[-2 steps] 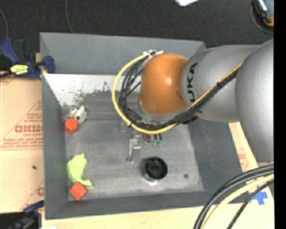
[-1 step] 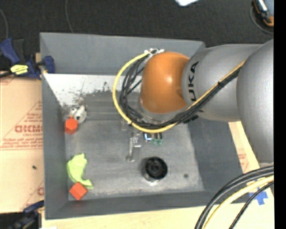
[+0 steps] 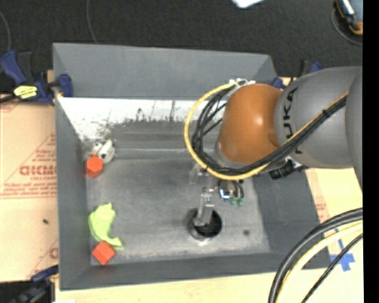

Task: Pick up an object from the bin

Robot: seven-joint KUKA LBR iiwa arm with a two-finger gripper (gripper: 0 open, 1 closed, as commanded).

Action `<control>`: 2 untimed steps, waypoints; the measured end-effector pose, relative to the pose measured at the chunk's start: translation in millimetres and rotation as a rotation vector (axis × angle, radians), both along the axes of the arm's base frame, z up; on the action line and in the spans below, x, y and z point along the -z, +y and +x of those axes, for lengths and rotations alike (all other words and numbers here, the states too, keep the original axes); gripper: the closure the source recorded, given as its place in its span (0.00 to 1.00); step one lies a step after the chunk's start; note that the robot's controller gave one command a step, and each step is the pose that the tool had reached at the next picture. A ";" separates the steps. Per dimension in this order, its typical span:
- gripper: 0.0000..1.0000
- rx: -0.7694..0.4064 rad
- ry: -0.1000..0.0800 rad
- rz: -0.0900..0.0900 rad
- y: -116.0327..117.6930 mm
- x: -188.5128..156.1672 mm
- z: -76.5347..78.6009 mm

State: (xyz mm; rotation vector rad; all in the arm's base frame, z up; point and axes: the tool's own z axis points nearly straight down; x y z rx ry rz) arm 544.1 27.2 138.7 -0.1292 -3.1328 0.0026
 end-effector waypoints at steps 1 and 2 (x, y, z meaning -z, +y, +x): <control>0.00 -0.152 -0.006 0.002 -25.8 17.9 8.6; 0.00 -0.003 0.004 0.001 -45.4 55.0 -36.6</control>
Offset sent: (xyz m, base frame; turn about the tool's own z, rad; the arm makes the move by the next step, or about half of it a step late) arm -0.0351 -0.0442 -0.0536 -0.0048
